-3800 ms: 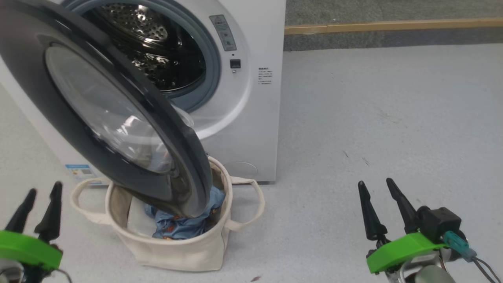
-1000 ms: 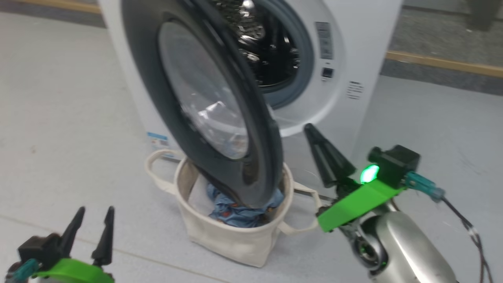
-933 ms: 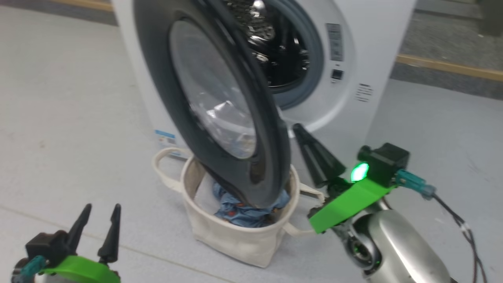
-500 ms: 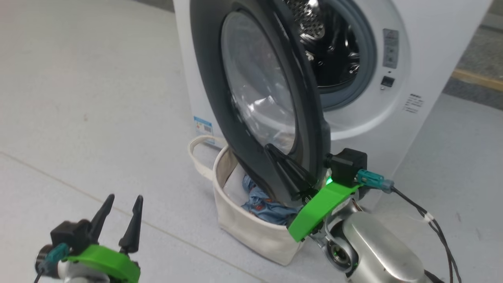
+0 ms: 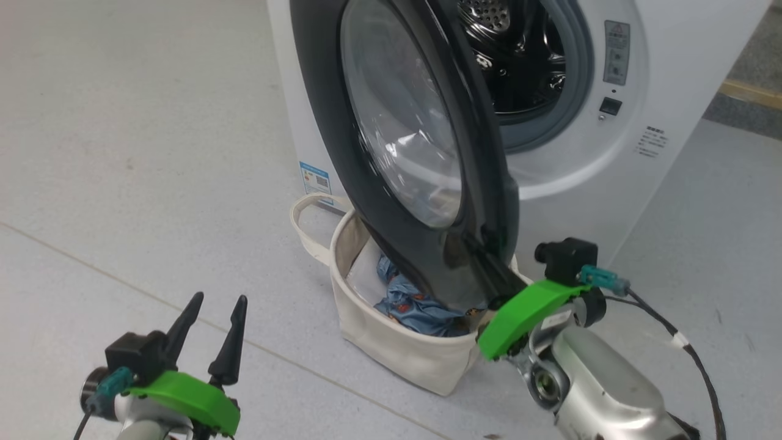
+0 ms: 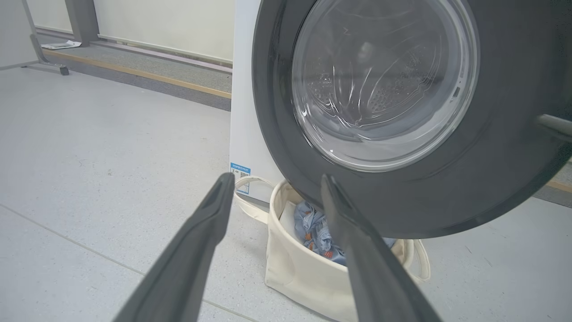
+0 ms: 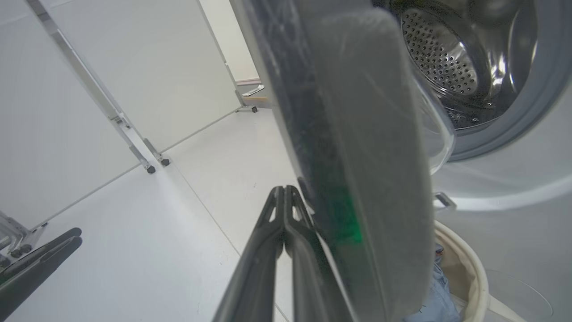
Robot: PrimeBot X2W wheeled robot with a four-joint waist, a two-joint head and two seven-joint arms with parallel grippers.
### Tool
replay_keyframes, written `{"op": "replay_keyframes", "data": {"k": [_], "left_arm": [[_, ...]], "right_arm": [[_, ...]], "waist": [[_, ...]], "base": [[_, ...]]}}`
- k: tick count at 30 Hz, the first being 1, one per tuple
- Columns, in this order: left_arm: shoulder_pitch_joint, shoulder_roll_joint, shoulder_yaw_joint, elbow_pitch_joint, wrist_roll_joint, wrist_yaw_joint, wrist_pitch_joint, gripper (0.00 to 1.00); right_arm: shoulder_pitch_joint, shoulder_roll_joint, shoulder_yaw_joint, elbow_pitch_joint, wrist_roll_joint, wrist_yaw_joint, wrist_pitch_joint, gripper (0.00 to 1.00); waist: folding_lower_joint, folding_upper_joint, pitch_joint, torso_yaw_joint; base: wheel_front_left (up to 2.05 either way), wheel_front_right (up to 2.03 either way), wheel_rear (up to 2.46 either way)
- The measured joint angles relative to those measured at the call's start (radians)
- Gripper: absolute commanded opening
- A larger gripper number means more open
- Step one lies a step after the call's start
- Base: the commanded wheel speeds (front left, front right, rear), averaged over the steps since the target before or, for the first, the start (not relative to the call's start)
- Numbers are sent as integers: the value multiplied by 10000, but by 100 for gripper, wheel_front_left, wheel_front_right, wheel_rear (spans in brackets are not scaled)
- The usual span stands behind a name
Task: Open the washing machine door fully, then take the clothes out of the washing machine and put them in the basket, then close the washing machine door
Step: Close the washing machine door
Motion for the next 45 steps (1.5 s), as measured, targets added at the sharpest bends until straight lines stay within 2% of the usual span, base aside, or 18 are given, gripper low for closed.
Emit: {"op": "replay_keyframes", "data": {"k": [9,18,31,45], "left_arm": [[-205,-63,-59,-6,86,-2,0,100],[-863,-176,-336,-153,86,-4,0,100],[-2061,-334,-604,-251,21,-4,0,100],[-2307,-389,-479,-341,-19,-4,0,100]], "right_arm": [[-1120,84,-1154,1758,472,12,-176,0],[-3028,82,-2727,2809,-483,12,-176,0],[-5090,8,-4518,3588,-1802,10,-178,0],[-5891,33,-5538,3891,-2552,15,-178,0]], "waist": [[0,0,366,-304],[0,0,1443,-567],[0,0,3219,-764],[1,0,3946,-739]], "base": [[0,0,0],[0,0,0],[0,0,0],[0,0,0]]}}
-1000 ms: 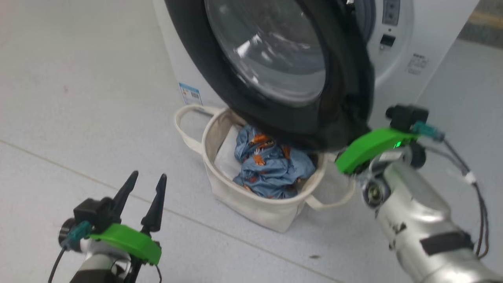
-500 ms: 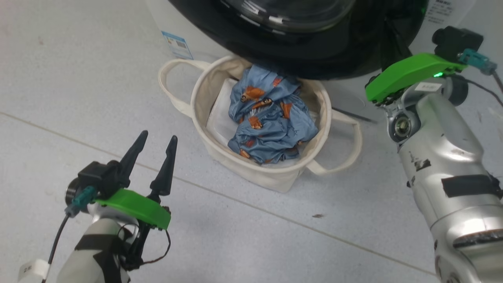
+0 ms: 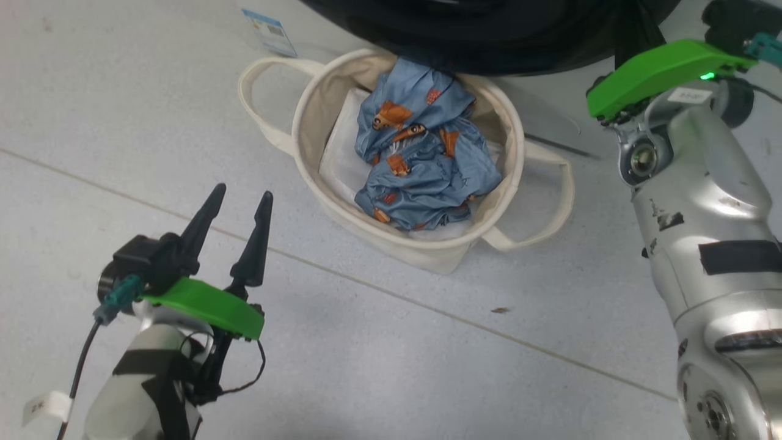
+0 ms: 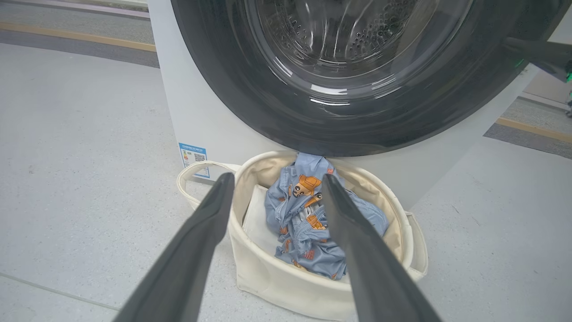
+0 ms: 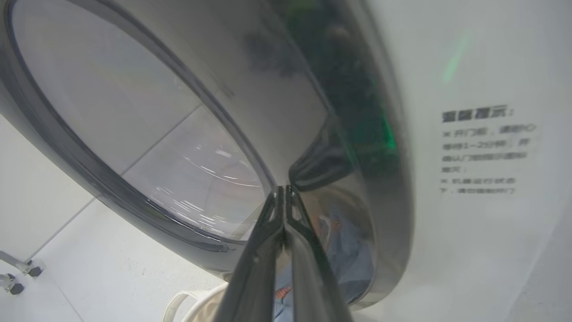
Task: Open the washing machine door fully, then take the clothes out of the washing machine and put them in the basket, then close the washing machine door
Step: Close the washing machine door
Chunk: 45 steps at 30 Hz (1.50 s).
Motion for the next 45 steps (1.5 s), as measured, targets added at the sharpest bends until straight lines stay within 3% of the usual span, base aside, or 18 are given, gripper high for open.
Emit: {"op": "replay_keyframes", "data": {"k": [4,5,6,7,16,26,36,45], "left_arm": [[-201,-42,121,-67,0,0,0,100],[-236,-56,150,-81,0,0,-2,100],[-253,-63,167,-81,0,0,0,100],[-252,-65,184,-81,0,0,0,100],[-47,8,476,33,-2,0,-2,100],[983,905,1020,268,-456,0,0,100],[2118,1802,2550,-48,-867,0,-2,100],[2939,2236,2690,-502,-1057,0,-2,100]], "right_arm": [[-201,146,-167,-15,-353,35,0,0],[-215,146,-171,-15,-397,42,0,29],[-219,146,-171,-29,-414,42,0,89],[-218,146,-165,-29,-412,42,10,100],[301,25,909,-255,337,8,0,100],[2447,-65,1868,-1707,980,-8,-2,100],[4689,-27,1469,-3041,370,-8,0,100],[6176,-54,853,-4238,-192,-8,-2,100]], "waist": [[0,0,304,40],[0,0,339,54],[0,0,349,63],[1,0,329,61],[0,0,-457,-136],[0,0,-1936,-746],[-1,0,-3463,-1621],[-1,1,-4275,-2626]], "base": [[0,0,0],[0,0,0],[0,0,0],[0,0,0],[0,0,0],[0,0,0],[0,0,0],[0,0,0]]}}
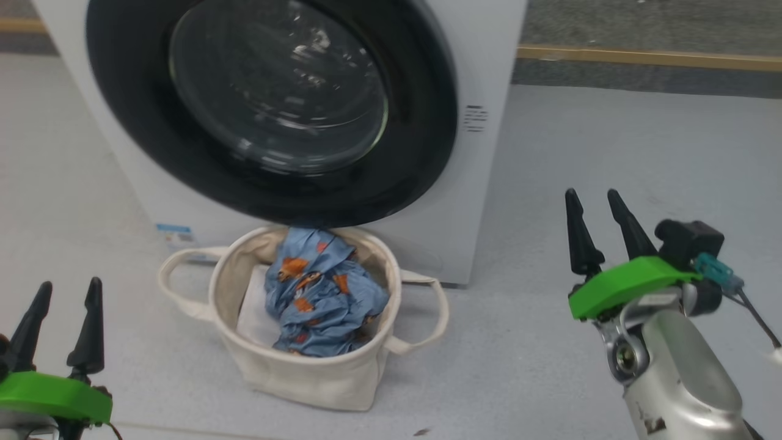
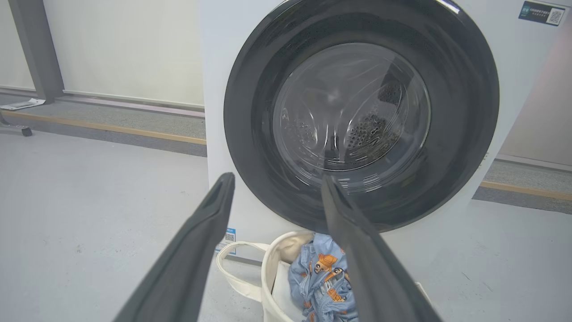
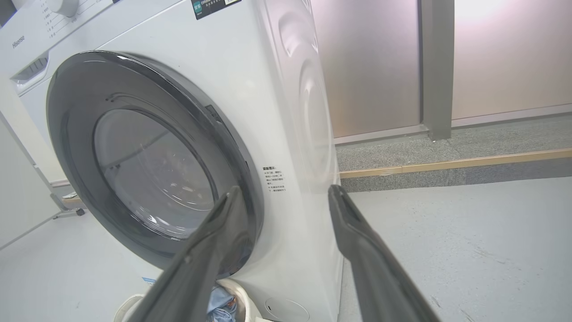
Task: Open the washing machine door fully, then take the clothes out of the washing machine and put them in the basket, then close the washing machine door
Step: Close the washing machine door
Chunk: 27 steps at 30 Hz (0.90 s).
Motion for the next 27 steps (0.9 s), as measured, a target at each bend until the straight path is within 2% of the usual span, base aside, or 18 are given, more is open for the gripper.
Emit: {"op": "replay_keyframes", "data": {"k": [8,11,18,27], "left_arm": [[368,303,-291,-387,-6,0,0,100],[503,303,-508,-368,-491,0,2,100],[661,424,-625,-107,-717,0,2,100],[631,527,-1131,307,-1141,0,2,100]], "right_arm": [[957,-174,-75,-633,-339,0,2,100],[1241,-397,-121,-805,-332,0,0,100],[1614,-518,-293,-1053,-259,0,2,100],[1747,-523,-454,-1275,-249,0,2,100]], "waist": [[0,0,-314,-794],[0,0,-442,-1045],[0,0,-503,-1157],[0,0,-414,-965]], "base": [[0,0,0],[0,0,0],[0,0,0],[0,0,0]]}}
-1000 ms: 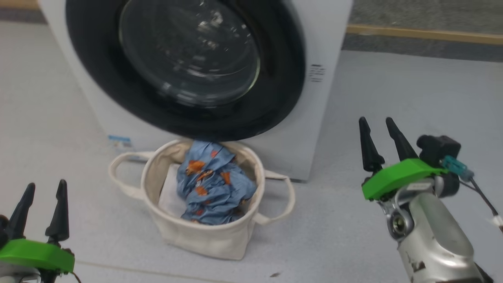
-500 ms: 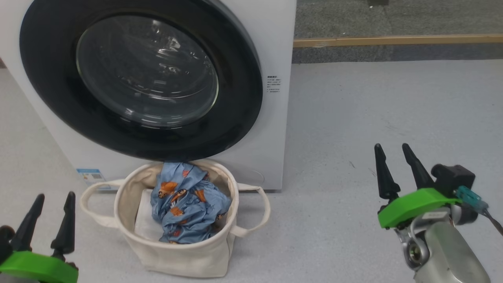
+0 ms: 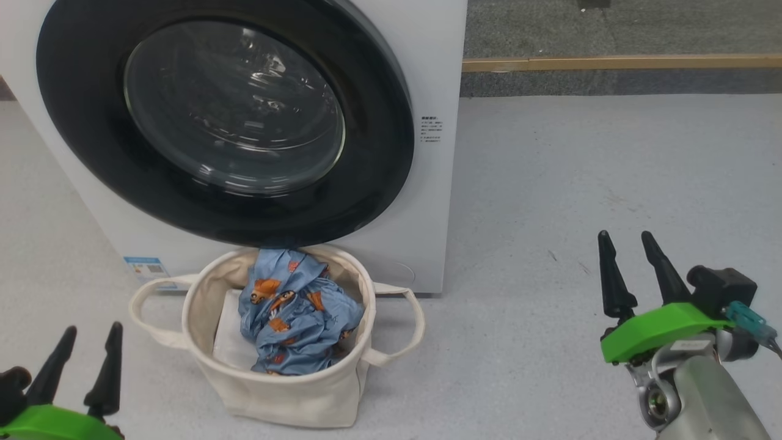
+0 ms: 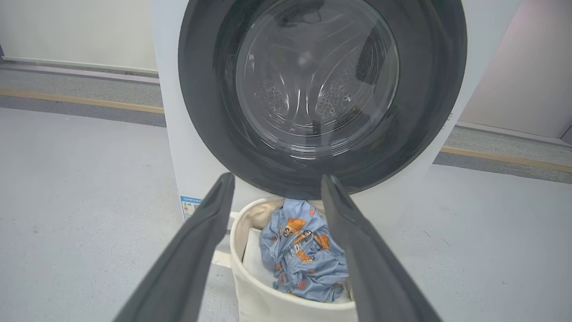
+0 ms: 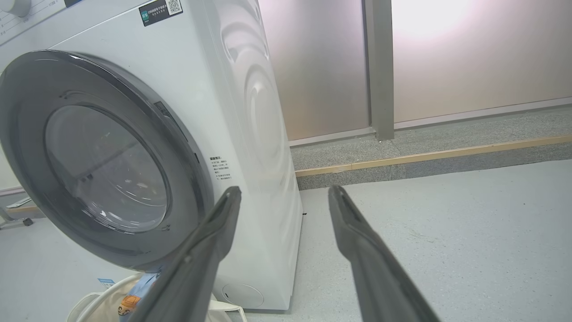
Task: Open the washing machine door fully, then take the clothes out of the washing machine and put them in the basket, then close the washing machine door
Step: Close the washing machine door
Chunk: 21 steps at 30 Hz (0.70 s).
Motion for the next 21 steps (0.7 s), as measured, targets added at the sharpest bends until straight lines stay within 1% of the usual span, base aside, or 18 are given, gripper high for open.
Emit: {"op": "replay_keyframes", "data": {"k": [8,21], "left_arm": [[-236,50,-284,109,19,0,0,100],[-247,84,-322,-10,280,0,0,100]], "right_arm": [[171,2,-88,-136,-59,0,-2,100],[187,13,-52,-173,-146,0,0,100]], "waist": [[0,0,27,145],[0,0,22,114]], "base": [[0,0,0],[0,0,0]]}}
